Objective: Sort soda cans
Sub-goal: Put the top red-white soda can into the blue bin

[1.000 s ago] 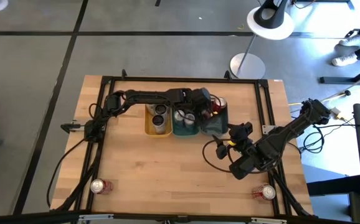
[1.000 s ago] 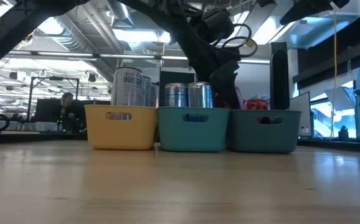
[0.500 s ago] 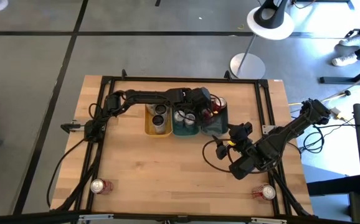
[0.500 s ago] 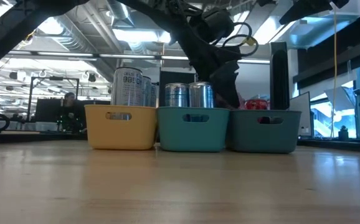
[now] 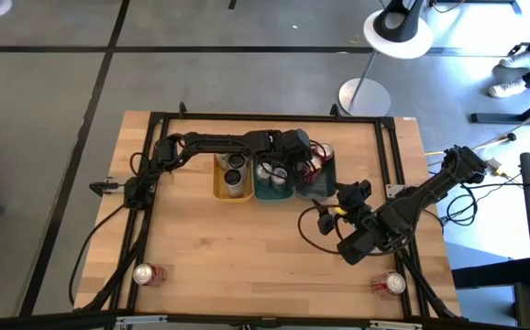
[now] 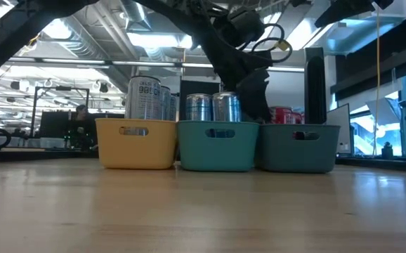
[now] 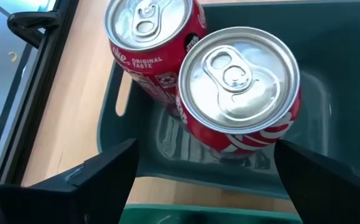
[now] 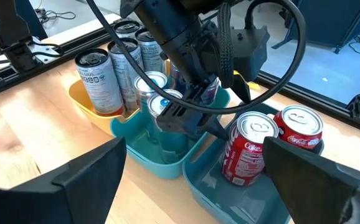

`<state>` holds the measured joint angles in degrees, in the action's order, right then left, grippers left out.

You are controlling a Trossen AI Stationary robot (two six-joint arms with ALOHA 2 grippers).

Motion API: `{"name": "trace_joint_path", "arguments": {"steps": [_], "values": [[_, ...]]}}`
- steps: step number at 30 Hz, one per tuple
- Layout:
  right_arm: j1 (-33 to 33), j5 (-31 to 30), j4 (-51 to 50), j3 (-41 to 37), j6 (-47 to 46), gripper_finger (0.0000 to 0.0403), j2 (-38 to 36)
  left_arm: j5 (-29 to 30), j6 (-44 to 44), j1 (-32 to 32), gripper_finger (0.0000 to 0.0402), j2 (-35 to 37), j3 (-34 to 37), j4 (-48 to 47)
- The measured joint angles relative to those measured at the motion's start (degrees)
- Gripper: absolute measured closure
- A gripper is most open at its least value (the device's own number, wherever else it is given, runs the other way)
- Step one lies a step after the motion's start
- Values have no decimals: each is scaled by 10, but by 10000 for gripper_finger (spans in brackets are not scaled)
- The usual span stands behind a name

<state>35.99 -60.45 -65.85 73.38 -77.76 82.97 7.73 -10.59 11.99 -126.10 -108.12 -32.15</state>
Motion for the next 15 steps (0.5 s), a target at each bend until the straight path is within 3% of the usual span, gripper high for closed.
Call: {"name": "trace_joint_path", "arguments": {"steps": [6,15], "values": [[0,14,-2,0,1,26,0,2,-3,-11,43,39,-4,-10],[0,71,6,0,1,26,-1,2,-3,-33,43,159,-4,-82]]}}
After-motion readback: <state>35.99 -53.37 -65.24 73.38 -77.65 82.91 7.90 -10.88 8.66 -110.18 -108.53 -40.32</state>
